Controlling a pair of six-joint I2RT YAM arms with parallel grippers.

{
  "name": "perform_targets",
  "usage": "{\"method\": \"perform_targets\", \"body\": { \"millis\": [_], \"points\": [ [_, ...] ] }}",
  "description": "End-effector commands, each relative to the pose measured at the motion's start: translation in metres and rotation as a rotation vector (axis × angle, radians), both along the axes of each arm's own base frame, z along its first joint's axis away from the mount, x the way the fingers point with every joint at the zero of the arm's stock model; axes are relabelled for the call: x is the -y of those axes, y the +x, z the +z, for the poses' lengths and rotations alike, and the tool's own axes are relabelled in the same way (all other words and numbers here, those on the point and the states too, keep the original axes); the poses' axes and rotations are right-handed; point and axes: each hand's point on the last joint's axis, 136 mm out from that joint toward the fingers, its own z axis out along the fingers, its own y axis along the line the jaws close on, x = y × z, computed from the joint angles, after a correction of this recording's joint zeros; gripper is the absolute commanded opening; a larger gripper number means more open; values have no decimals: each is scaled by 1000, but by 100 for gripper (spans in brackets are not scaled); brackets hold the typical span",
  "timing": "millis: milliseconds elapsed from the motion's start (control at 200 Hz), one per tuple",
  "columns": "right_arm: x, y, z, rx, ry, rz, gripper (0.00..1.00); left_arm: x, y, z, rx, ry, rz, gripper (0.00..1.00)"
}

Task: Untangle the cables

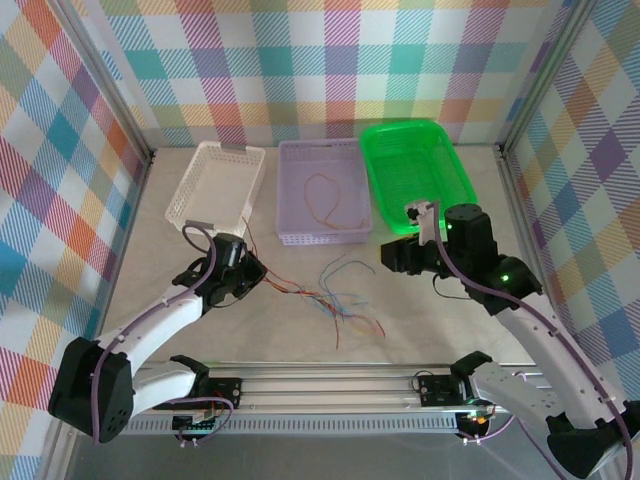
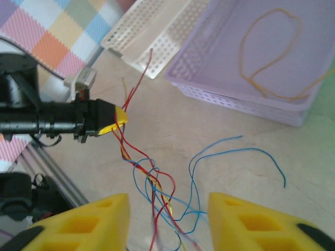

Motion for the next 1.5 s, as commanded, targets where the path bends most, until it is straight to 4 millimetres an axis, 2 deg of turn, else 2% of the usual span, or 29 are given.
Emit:
{"method": "perform_targets", "body": {
  "millis": [0,140,220,350,435,675,875,1055,1350,1395,1495],
  "points": [
    [-23,-8,24,111,92,149,51,1,2,22,33,17,-14,0],
    [-56,-12,16,177,105,255,59,10,6,33,53,1,-24,0],
    [-80,-13,-2,186,61,305,60,15,7,39,64,-7,-32,0],
    [-115,-3,-38,157,-7,327,59,21,8,49,86,-5,-43,0],
    [-137,-2,-52,174,-39,357,59,24,10,52,88,-9,-43,0],
    [-176,13,-79,232,-140,367,57,36,15,60,96,-16,-57,0],
    [-197,20,-86,249,-139,368,55,45,17,59,93,-11,-70,0],
    [-206,25,-88,238,-123,369,54,46,17,60,96,-9,-70,0],
    [-216,16,-105,182,-88,414,52,47,19,63,103,-15,-68,0],
    [-217,16,-107,175,-87,415,49,48,20,64,106,-20,-66,0],
    [-216,18,-110,172,-91,398,37,49,20,64,105,-23,-69,0]
  ]
}}
